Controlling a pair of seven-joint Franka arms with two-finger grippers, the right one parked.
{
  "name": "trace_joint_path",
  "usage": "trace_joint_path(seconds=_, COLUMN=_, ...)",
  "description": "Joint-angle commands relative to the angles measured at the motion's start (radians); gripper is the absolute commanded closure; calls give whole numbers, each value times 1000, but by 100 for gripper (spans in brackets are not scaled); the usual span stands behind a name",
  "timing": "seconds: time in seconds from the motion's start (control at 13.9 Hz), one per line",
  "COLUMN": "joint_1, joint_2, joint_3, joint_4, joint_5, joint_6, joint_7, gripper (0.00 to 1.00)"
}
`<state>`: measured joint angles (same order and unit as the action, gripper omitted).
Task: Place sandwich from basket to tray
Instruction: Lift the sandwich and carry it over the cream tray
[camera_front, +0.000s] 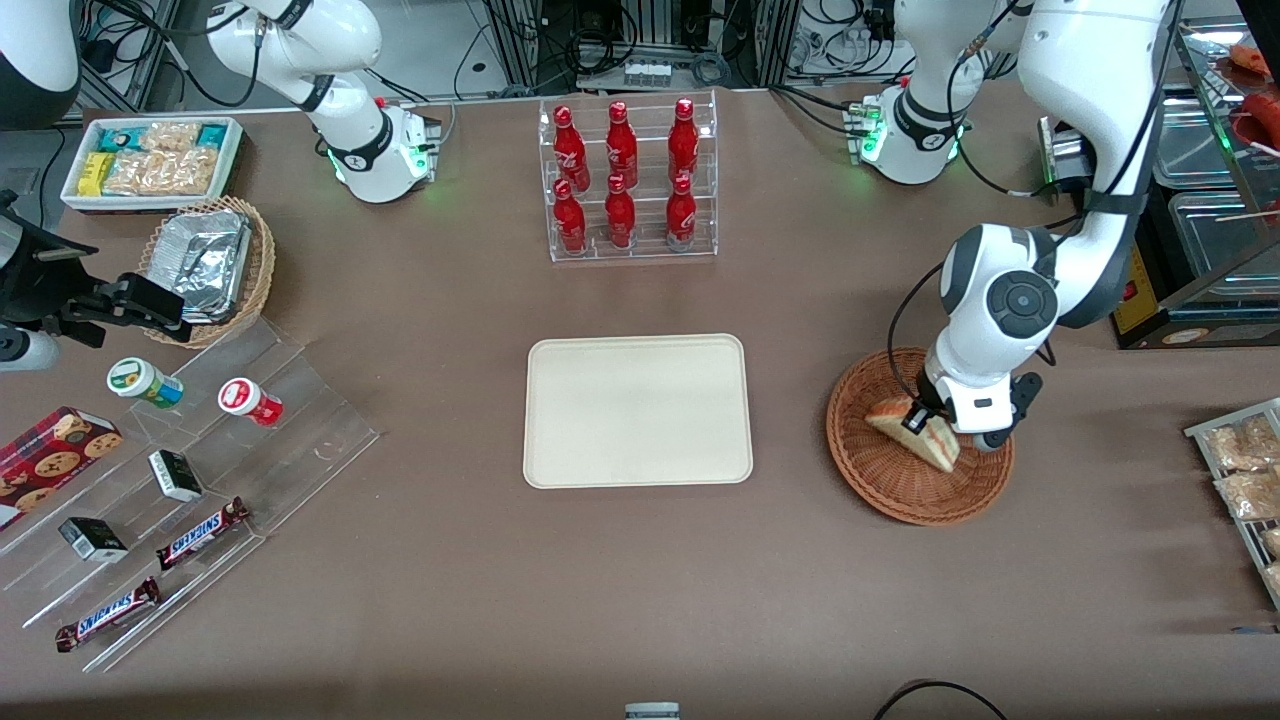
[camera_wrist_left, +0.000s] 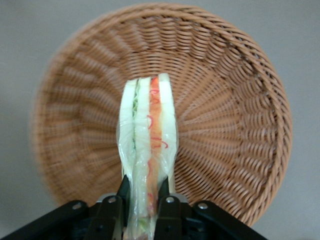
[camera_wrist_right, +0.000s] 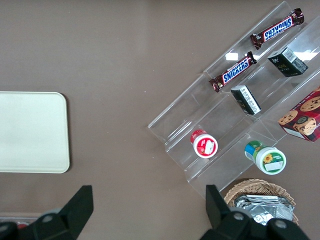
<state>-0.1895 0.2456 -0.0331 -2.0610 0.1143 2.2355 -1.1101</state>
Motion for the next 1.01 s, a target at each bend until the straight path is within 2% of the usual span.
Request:
trace_joint_path(seconds=0.0, joint_1=-60, joint_2=-57, joint_3=-11, joint_4=184, joint_5=16, joint_6=-317, joint_7=52, gripper=100)
trace_joint_path(seconds=0.14, joint_1=-131, joint_2=-31, joint_3=-25, joint_4=325, joint_5=1, joint_6=-436, joint_7=47, gripper=100)
trace_joint_path(seconds=0.36, joint_1=-241, joint_2=29, joint_3=-25, joint_4=452, joint_5=-80, joint_6=-456, joint_7=35, gripper=100)
trace_joint_path(seconds=0.58, joint_1=-350, joint_2=111, joint_3=-25, joint_4=528, joint_5=-84, joint_6=-442, joint_7=33, gripper=100)
trace_joint_path(seconds=0.94, joint_1=-543, joint_2=392, joint_3=-22, joint_4=763, joint_5=-42, joint_6=-364, joint_7=33, gripper=100)
